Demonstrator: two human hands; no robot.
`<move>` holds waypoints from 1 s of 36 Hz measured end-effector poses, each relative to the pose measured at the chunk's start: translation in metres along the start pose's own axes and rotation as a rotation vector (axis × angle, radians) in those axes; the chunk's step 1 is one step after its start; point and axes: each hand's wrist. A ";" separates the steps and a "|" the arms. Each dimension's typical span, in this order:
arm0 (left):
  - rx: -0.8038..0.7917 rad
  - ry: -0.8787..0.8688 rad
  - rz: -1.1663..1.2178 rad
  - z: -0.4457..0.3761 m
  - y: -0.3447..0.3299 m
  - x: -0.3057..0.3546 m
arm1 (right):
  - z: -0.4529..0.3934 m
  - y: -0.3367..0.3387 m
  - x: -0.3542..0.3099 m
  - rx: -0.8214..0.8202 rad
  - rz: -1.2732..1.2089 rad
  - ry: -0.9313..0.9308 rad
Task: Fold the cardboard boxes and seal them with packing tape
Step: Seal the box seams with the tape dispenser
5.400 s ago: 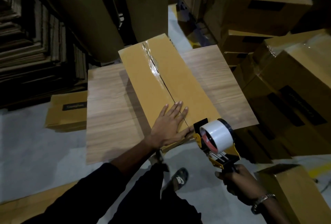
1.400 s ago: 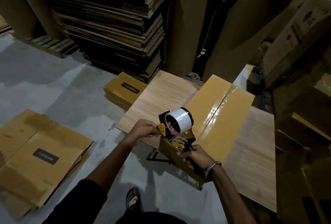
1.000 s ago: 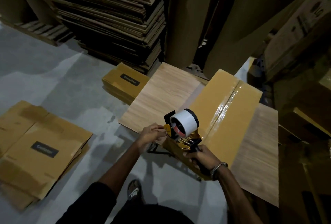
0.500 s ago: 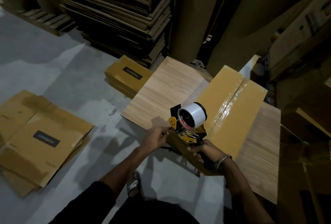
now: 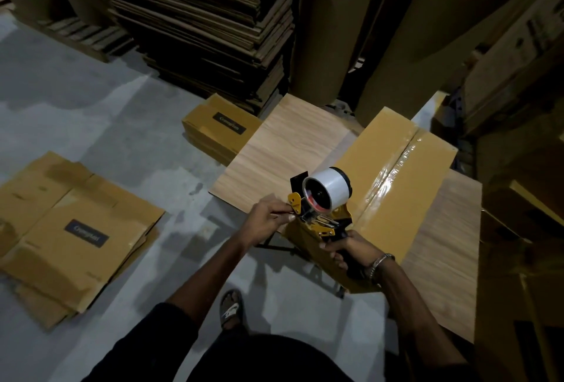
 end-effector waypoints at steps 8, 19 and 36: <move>0.046 -0.002 -0.016 -0.006 -0.002 -0.002 | -0.001 0.003 0.002 -0.038 0.002 0.005; 0.262 -0.316 -0.362 -0.009 -0.003 -0.023 | -0.001 0.004 0.001 -0.025 0.058 0.007; 0.336 -0.451 -0.664 0.015 -0.003 0.001 | 0.033 0.035 0.015 -0.053 0.251 0.001</move>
Point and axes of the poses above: each hand's wrist, its own z-axis away from the middle knuckle, its own y-axis out of the back of the hand, x = y × z, and after that the axes turned 15 degrees about y, right-handed
